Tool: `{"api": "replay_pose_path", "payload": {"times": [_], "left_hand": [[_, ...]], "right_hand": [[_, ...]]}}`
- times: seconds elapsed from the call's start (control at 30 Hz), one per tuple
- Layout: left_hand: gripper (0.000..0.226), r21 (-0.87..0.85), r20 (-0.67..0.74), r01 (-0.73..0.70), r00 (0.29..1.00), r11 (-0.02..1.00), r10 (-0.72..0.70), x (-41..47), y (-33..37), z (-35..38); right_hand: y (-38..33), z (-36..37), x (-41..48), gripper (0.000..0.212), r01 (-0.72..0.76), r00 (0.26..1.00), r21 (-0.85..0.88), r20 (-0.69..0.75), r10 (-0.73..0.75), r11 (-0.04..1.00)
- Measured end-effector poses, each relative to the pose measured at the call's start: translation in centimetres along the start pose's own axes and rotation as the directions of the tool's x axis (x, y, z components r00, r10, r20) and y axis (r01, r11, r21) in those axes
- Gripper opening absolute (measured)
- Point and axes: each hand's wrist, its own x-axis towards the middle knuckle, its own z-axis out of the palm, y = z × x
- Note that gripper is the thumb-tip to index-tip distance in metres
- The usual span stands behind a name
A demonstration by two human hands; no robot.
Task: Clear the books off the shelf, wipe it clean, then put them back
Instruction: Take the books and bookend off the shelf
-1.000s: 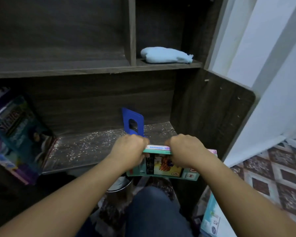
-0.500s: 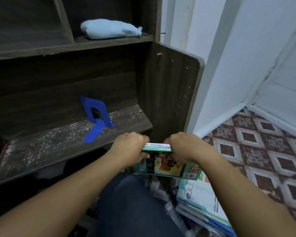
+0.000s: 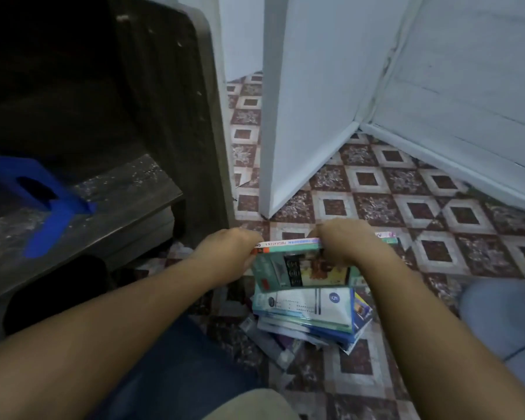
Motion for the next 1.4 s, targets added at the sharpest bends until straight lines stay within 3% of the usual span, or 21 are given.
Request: {"api": "replay_pose_path", "payload": {"times": [0.17,0.3,0.4,0.6,0.77,0.93,1.07,1.17,1.4], "left_hand": [[0.025,0.066,0.034,0.025,0.999,0.998,-0.028,5.3,1.6,2.1],[0.032,0.062,0.100,0.046,0.994,0.997,-0.052,6.9,1.6,4.1],[0.038,0.042,0.188,0.072,0.979,0.997,-0.078,6.8,1.2,5.8],[0.039,0.035,0.286,0.125,0.949,0.992,-0.130,5.7,0.4,8.1],[0.049,-0.014,0.292,0.139,0.948,0.990,-0.129,4.7,0.6,8.5],[0.051,-0.079,0.269,0.159,0.954,0.984,-0.132,3.6,0.3,8.4],[0.052,-0.165,0.225,0.203,0.961,0.965,-0.163,1.9,-1.4,7.5],[0.050,-0.190,0.204,0.215,0.963,0.958,-0.175,0.2,-3.7,6.6],[0.045,-0.222,-0.012,0.372,0.923,0.901,-0.384,-6.6,-9.3,1.0]], "right_hand": [[3.3,4.0,2.2,0.041,-0.089,0.970,-0.061,-0.230,0.073,0.994],[3.7,9.5,4.8,0.050,-0.089,0.938,0.029,-0.334,0.094,0.996],[2.6,14.2,6.1,0.061,-0.113,0.952,0.079,-0.278,0.131,0.990],[0.0,23.2,5.0,0.068,-0.054,0.998,0.082,0.035,0.051,0.995],[-0.5,27.0,3.7,0.088,-0.097,0.988,0.187,0.135,0.073,0.978],[-0.6,25.2,4.1,0.087,-0.129,0.980,0.203,0.174,0.094,0.971],[-2.4,19.9,5.4,0.050,-0.203,0.940,0.192,0.311,0.136,0.960],[-3.8,14.8,6.3,0.031,-0.117,0.971,0.211,0.231,0.066,0.970],[-10.9,1.0,5.3,0.025,0.113,0.994,0.215,-0.025,-0.110,0.970]]}}
